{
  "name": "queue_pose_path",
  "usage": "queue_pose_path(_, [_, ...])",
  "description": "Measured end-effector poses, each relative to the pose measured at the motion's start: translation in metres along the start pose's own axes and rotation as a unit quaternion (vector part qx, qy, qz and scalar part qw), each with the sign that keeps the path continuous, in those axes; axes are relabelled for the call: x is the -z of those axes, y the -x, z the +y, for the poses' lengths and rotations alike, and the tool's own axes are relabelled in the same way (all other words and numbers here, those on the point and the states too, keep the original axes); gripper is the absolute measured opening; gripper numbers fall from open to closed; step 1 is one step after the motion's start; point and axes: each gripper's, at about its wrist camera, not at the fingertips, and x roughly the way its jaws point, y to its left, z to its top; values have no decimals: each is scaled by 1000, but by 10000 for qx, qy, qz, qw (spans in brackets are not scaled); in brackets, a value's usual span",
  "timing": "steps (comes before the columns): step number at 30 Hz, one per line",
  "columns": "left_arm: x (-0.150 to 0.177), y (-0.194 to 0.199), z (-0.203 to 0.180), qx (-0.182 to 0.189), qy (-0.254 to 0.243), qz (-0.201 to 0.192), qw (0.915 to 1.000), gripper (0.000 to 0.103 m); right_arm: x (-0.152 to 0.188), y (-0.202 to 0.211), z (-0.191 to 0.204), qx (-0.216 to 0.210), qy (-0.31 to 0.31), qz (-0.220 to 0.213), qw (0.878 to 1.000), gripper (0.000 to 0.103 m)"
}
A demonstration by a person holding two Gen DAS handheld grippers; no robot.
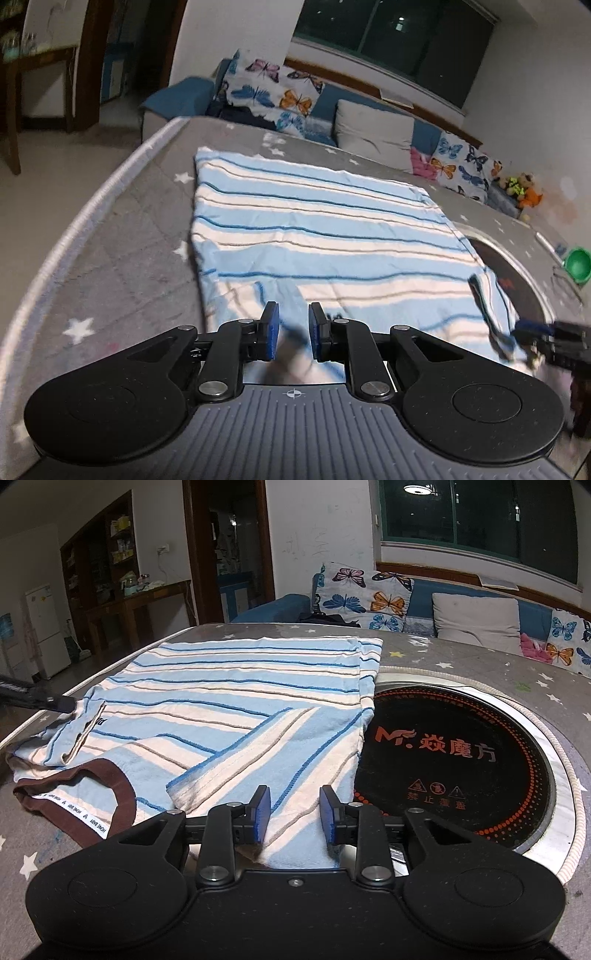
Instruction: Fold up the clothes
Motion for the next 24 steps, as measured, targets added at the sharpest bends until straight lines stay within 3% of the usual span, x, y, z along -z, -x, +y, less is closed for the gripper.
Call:
queue_pose_path(6, [29,45,-6,33,-381,-101,9992,23,-1,0,-2,-18,16,3,10000,36])
queue_pose_path(11, [46,53,-8,-25,-521,74,9986,23,1,-4,6,-19,31,4,10000,36])
queue_pose_path(14, [56,45,-8,-424,-766,298,9957,23,-1,5,11,-11,30,0,10000,36])
queue_pose_path(19, [56,46,-2,-490,-716,334,9957,26,-1,4,11,-18,35,0,10000,37])
queue_pose_path(24, [44,51,-15,-303,-841,55,9960,26,0,3,10,-20,42,0,10000,38])
